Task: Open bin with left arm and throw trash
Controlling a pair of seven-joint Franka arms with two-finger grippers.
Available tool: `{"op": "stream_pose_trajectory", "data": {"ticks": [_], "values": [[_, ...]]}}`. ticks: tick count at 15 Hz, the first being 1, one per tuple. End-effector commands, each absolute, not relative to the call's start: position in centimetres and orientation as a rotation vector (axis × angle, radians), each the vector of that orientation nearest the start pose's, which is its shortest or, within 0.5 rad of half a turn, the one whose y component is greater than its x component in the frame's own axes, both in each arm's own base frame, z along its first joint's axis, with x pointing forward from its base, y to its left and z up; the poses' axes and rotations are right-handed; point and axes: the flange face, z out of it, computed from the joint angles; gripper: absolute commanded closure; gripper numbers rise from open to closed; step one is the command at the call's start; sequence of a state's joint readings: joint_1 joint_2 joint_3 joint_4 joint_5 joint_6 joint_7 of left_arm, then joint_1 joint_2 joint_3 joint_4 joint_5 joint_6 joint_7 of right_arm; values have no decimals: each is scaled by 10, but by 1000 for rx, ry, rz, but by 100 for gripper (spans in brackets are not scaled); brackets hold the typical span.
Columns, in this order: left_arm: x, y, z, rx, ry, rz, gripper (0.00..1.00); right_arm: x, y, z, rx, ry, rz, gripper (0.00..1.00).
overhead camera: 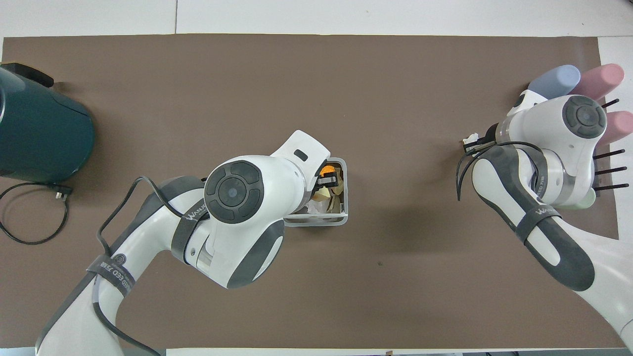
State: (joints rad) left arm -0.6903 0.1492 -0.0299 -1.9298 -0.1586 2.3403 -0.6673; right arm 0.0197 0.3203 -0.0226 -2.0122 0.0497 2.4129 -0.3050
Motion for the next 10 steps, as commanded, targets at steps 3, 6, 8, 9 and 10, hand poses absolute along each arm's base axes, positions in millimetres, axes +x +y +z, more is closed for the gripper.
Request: {"op": "stream_pose_trajectory", "data": {"ticks": [3, 6, 8, 9, 10], "values": [[459, -402, 443, -3406, -94, -169, 0, 619, 2, 330, -3092, -460, -86, 100], [458, -379, 470, -3377, -105, -110, 0, 627, 9, 361, -3083, -472, -51, 100], [468, -350, 491, -3374, -149, -125, 0, 629, 10, 367, -3082, -463, -42, 100], [475, -332, 502, -3375, -155, -144, 0, 629, 10, 369, -3082, -463, -42, 100], [484, -309, 508, -3366, -163, -144, 0, 629, 11, 374, -3080, -462, -42, 100]]}}
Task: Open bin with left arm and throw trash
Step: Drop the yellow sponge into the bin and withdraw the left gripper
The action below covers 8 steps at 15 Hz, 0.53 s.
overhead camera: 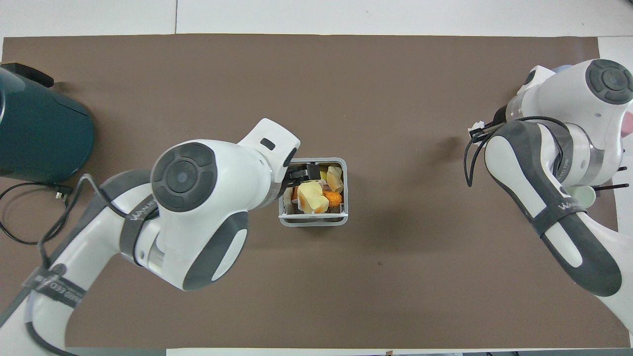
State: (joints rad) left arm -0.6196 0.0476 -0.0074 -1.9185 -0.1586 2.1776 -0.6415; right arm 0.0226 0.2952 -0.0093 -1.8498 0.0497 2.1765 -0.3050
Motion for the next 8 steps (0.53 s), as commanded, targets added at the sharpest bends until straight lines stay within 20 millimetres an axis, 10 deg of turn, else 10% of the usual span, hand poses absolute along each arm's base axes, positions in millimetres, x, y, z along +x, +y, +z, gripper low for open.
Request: {"op": "stream_pose_trajectory", "data": {"ticks": [1, 4, 8], "values": [[494, -283, 513, -3349, -160, -130, 0, 630, 18, 383, -3077, -438, -31, 100], [519, -212, 526, -3310, -26, -131, 0, 637, 51, 414, -3079, -319, -5, 100], [548, -126, 558, -3177, 148, -164, 0, 628, 169, 477, -3027, 62, 52, 100]]}}
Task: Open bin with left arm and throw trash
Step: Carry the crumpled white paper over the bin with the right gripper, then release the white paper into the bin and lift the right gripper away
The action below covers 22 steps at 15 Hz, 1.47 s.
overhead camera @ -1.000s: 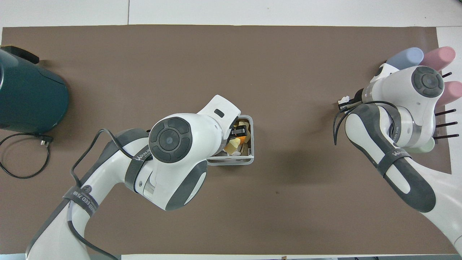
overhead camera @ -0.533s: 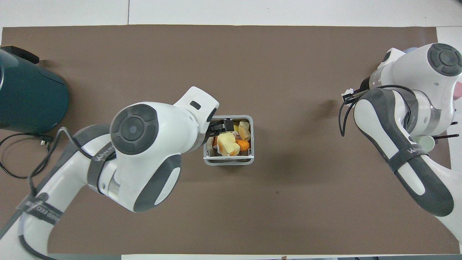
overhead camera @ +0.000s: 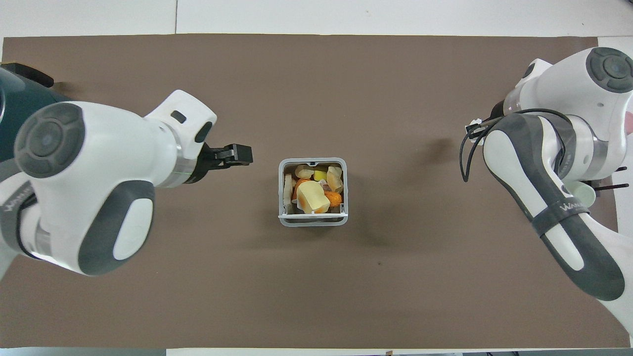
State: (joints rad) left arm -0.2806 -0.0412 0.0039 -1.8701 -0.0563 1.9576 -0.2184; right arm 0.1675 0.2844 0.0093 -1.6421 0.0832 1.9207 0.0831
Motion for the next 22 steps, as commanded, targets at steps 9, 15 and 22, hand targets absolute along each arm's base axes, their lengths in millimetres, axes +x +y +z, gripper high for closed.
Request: {"op": "stream_pose_trajectory", "data": {"ticks": [9, 15, 22], "values": [[551, -46, 615, -3163, 114, -62, 0, 553, 354, 460, -2780, 736, 59, 100], [543, -32, 623, -3157, 123, -24, 0, 515, 357, 417, -2787, 730, 42, 81], [538, -27, 618, -3157, 186, -15, 0, 508, 353, 415, -2808, 733, 67, 0]]}}
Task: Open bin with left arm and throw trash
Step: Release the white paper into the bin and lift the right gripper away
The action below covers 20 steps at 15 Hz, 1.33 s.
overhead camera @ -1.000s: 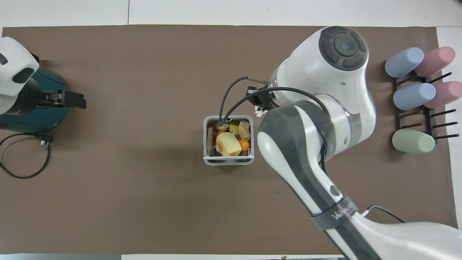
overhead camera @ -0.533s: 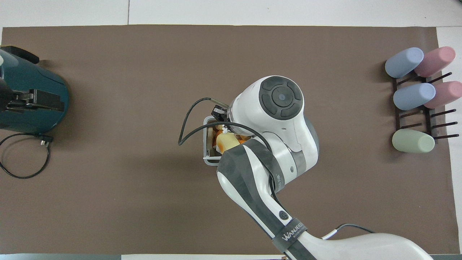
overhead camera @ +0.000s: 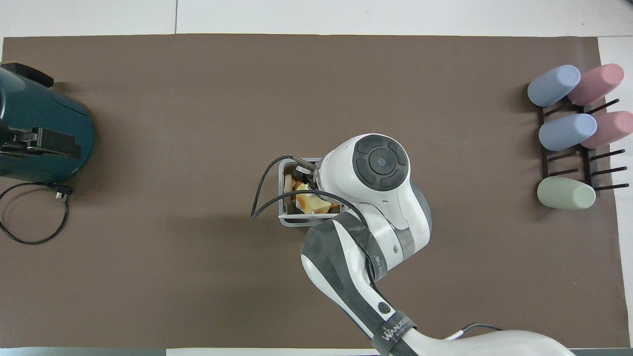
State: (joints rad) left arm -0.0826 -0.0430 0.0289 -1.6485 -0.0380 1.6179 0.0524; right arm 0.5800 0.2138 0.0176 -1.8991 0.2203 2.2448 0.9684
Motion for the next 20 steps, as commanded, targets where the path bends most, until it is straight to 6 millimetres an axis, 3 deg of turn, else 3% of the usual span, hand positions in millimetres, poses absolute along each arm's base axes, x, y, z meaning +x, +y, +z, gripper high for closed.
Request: {"op": "stream_pose_trajectory", "data": {"ticks": [1, 6, 7, 9, 11, 13, 16, 18, 20], "values": [[538, -27, 618, -3158, 183, -8, 0, 514, 352, 425, -2813, 731, 80, 0], [538, -30, 618, -3157, 195, -15, 0, 522, 348, 447, -2836, 708, 79, 0], [539, -29, 619, -3157, 191, -17, 0, 530, 342, 459, -2849, 698, 56, 0], [539, -30, 619, -3155, 190, -24, 0, 555, 302, 488, -2933, 619, 10, 0], [540, -31, 622, -3155, 193, -34, 0, 569, 261, 512, -3036, 433, 12, 0], [540, -32, 621, -3155, 200, -32, 0, 581, 197, 539, -3054, 358, 13, 0], [540, -35, 621, -3154, 205, -29, 0, 576, 114, 577, -3059, 329, 12, 0], [540, -35, 621, -3155, 203, -29, 0, 559, 86, 600, -3074, 267, 41, 0], [539, -35, 621, -3155, 203, -29, 0, 548, 63, 607, -3097, 270, 87, 0]]}}
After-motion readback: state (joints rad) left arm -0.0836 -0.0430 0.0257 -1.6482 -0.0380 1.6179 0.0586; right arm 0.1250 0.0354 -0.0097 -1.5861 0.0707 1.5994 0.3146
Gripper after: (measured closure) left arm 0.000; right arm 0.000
